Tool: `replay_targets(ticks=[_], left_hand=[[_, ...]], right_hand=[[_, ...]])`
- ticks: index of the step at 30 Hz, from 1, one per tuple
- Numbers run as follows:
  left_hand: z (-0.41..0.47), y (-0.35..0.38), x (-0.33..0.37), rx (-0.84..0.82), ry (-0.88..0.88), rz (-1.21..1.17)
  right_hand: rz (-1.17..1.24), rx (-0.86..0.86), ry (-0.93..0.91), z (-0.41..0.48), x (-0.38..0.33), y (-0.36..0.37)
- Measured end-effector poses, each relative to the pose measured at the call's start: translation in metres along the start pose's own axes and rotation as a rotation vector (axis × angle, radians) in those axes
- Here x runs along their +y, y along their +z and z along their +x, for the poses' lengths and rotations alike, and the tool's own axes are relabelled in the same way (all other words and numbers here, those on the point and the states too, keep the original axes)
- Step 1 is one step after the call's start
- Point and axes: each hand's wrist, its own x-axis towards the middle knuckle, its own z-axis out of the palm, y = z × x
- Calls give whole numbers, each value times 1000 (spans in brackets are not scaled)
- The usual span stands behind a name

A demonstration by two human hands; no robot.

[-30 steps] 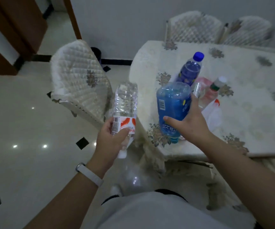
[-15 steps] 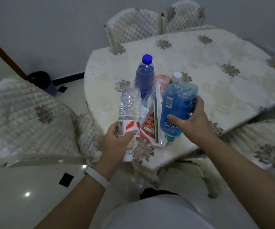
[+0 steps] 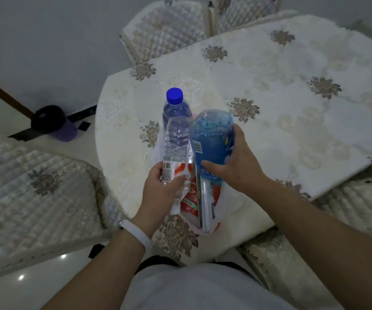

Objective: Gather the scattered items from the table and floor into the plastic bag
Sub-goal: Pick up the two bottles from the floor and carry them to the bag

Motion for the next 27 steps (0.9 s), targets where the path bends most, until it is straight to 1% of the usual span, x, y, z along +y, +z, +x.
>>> replay_targets(ticks=[8, 13, 16, 18, 27], left_hand=[[17, 11, -27, -65, 34, 137], [22, 12, -37, -91, 73, 172], [24, 10, -44, -108, 79, 197], [25, 8, -46, -119, 81, 208], [34, -12, -62, -221, 163, 480]], right_hand=[[-48, -91, 96, -21, 26, -6], [-212, -117, 174, -27, 38, 0], [-364, -148, 236, -27, 41, 7], [-412, -151, 260, -28, 41, 11], [-708, -164, 429, -34, 45, 23]])
